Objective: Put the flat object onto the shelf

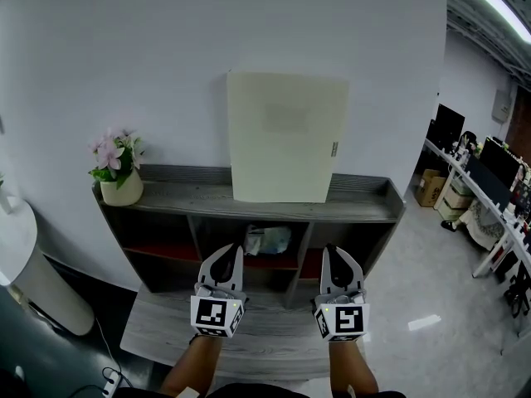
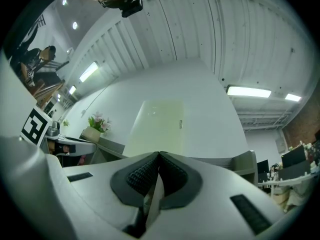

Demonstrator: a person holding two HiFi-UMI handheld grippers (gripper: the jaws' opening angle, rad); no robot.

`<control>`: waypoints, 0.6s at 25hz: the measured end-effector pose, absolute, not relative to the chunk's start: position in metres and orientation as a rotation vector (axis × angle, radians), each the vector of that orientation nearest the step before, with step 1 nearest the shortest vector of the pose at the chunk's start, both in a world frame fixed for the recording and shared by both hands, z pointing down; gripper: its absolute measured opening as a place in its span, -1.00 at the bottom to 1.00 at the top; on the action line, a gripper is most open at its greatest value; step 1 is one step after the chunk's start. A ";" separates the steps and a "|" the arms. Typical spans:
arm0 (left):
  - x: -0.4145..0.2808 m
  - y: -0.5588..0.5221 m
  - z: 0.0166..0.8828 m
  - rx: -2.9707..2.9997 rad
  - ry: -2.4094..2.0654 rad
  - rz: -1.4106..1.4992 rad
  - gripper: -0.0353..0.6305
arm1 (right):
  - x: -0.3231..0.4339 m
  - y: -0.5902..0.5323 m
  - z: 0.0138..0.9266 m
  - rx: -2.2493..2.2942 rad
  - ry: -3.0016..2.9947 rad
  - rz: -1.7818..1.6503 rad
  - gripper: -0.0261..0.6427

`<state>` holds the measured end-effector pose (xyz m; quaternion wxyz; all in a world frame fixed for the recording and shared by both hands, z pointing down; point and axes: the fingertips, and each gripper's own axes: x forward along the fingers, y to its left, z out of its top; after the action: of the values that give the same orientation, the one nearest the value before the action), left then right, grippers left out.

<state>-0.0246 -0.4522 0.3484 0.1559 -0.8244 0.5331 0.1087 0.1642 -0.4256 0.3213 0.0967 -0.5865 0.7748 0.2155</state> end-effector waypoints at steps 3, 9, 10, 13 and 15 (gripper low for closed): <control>-0.021 -0.453 0.349 -2.368 1.521 0.301 -0.87 | 0.164 -0.429 0.325 -1.737 2.304 0.631 -0.85; -0.019 -0.459 0.355 -2.386 1.529 0.279 -0.87 | 0.163 -0.436 0.332 -1.740 2.313 0.613 -0.85; -0.019 -0.459 0.356 -2.385 1.532 0.277 -0.87 | 0.163 -0.437 0.333 -1.741 2.316 0.613 -0.85; -0.018 -0.461 0.356 -2.382 1.535 0.270 -0.87 | 0.161 -0.440 0.337 -1.741 2.330 0.608 -0.85; -0.018 -0.462 0.356 -2.380 1.534 0.269 -0.87 | 0.160 -0.442 0.340 -1.742 2.337 0.604 -0.85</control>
<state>-0.0182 -0.4618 0.3561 0.1482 -0.8276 0.5333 0.0936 0.1602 -0.4418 0.3395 0.0825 -0.5834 0.7823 0.2021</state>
